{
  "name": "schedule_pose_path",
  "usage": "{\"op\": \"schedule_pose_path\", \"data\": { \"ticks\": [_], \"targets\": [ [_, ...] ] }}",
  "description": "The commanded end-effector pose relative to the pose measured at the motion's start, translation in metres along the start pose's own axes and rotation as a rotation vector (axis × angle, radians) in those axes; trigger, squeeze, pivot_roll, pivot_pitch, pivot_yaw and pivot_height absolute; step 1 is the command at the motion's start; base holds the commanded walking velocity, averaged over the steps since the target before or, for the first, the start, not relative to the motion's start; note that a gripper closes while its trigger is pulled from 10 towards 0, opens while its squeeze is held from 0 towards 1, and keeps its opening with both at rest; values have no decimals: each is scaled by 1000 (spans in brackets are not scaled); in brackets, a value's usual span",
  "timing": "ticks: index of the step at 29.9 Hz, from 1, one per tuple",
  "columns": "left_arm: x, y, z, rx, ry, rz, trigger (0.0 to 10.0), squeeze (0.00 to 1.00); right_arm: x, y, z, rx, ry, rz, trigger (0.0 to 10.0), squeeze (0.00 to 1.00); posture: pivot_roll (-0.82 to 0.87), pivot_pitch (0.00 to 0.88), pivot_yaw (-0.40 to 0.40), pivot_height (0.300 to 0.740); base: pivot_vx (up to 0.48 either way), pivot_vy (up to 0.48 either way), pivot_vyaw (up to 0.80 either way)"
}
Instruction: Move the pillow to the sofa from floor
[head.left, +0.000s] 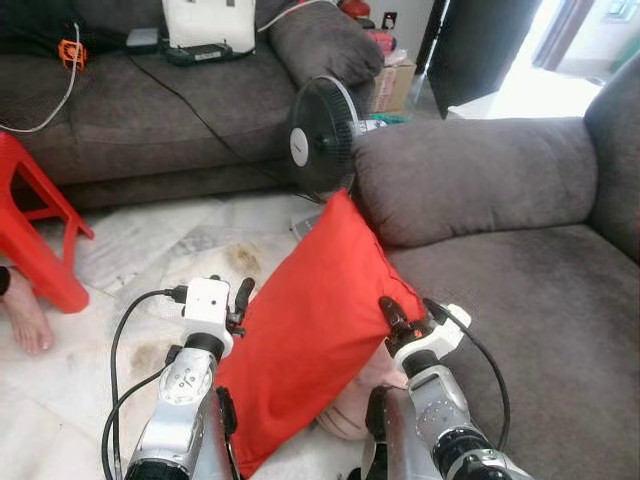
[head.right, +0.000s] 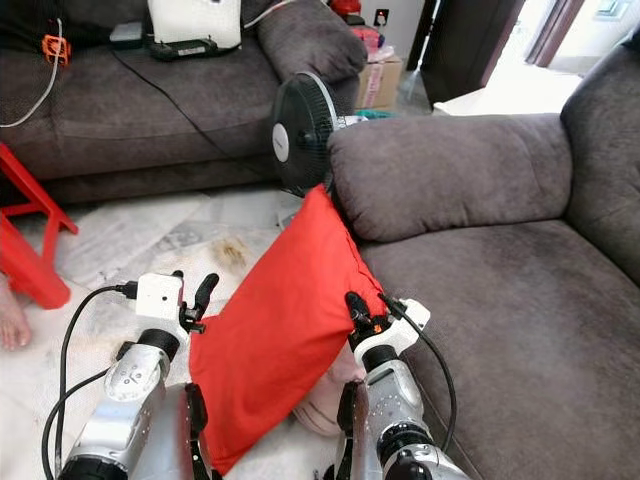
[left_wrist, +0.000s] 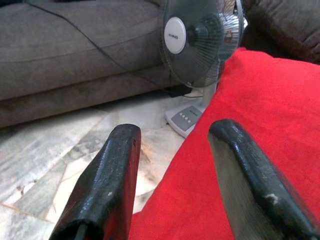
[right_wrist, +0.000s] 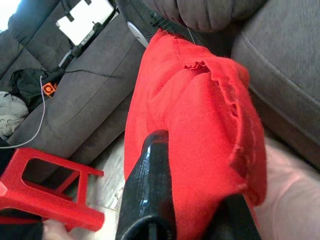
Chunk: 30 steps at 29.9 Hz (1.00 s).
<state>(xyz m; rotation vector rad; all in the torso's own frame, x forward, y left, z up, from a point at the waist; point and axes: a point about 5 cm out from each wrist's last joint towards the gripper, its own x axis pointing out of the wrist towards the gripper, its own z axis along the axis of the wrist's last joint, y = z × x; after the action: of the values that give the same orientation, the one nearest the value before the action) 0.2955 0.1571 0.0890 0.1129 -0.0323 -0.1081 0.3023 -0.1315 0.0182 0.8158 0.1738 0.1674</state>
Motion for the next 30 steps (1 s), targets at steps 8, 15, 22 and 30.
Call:
{"op": "schedule_pose_path", "data": {
  "ticks": [8,15,22,30],
  "targets": [
    [4,-3,-4,-6,-1,-14,10000,0,-2,-4,32,-188,-148,-10,10000,0,121,0,-75,518,0,0,0],
    [5,-2,-3,-9,-11,-10,10000,0,3,4,34,-215,-160,5,10000,0,123,6,-76,556,0,0,0],
    [5,-1,-3,-9,-16,-9,10000,0,3,7,35,-225,-171,5,10000,0,125,13,-75,605,0,0,0],
    [5,-1,-4,-7,-18,-15,10000,0,3,9,33,-229,-172,5,10000,0,127,18,-69,655,0,0,0]
  ]
}}
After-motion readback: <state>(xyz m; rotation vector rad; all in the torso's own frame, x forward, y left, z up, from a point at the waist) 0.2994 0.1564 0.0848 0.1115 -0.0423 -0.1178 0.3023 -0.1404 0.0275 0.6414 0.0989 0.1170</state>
